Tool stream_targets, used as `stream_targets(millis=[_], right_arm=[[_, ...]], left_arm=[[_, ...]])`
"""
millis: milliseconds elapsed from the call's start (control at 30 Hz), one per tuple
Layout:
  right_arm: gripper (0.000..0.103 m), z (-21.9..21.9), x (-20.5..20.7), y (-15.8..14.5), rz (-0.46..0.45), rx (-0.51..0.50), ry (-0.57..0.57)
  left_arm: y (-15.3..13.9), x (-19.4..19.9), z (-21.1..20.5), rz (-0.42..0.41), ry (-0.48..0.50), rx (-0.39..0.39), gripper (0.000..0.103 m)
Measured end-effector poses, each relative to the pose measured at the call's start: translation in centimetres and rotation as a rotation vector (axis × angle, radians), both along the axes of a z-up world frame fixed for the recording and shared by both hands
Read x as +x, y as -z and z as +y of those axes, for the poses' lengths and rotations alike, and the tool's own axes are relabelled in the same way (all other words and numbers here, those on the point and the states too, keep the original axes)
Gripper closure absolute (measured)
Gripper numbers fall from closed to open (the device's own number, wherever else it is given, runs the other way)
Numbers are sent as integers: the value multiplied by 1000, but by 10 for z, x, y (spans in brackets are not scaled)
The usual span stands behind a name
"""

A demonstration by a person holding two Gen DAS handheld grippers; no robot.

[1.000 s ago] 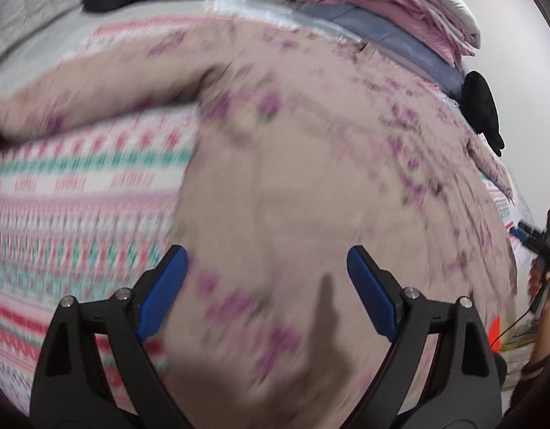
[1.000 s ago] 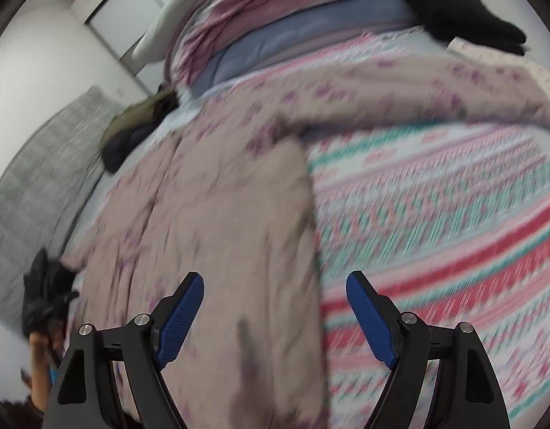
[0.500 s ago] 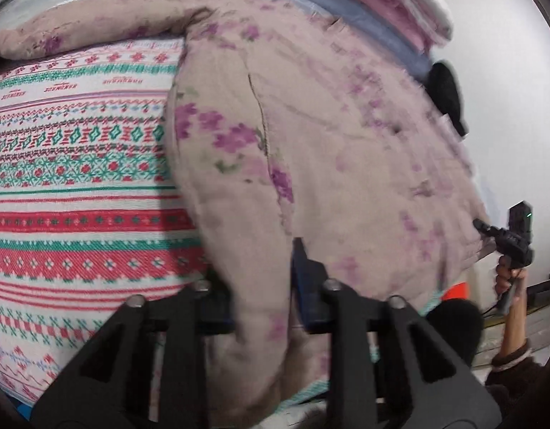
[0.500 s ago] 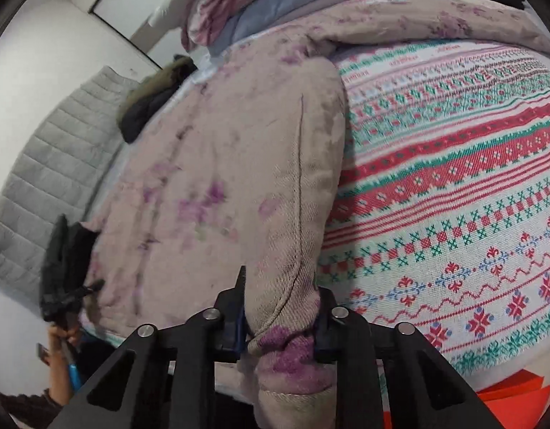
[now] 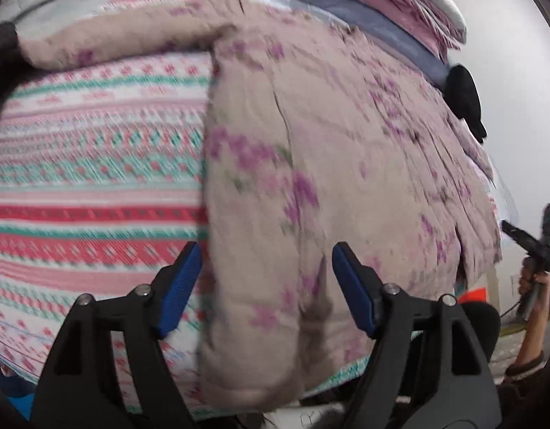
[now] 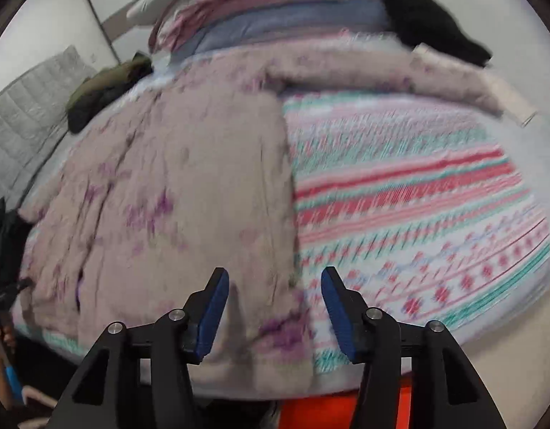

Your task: Fold large clothes

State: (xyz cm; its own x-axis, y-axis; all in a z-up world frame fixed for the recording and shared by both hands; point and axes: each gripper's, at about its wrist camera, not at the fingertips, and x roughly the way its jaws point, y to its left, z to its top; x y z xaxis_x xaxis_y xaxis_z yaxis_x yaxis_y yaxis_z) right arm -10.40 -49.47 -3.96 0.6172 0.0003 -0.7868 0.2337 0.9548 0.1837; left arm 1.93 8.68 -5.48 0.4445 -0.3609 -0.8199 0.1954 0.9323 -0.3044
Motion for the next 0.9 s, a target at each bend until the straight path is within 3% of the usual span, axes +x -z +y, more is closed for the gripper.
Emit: stream_targets(millis=[33,133,333,467,633,767,900], right_arm=[[32,2,4,-15,-38,-20,22],[26,14,26,-48,-116,-51,34],[23,63,100,-86,-185,-113,17],[23,101,145,-91,-180,-106,-26],[22,137,193,-72,-154,-67,-58],[22,155,220,-36,-130,-62,-63],[22,160,244,-4,-27,9,-72]], left_arm=[[-3,6,5,-10,-19,7,19],[-10,33,17,-40,-120,57,17],[-18,88,33,-72,-285,200,17],[-14,122,44,-59,-362,225,17],[-4,157,59,-59,-444,257,17],[7,178,86,-34,-551,237,17],[12,198,118,-41,-678,244,17]])
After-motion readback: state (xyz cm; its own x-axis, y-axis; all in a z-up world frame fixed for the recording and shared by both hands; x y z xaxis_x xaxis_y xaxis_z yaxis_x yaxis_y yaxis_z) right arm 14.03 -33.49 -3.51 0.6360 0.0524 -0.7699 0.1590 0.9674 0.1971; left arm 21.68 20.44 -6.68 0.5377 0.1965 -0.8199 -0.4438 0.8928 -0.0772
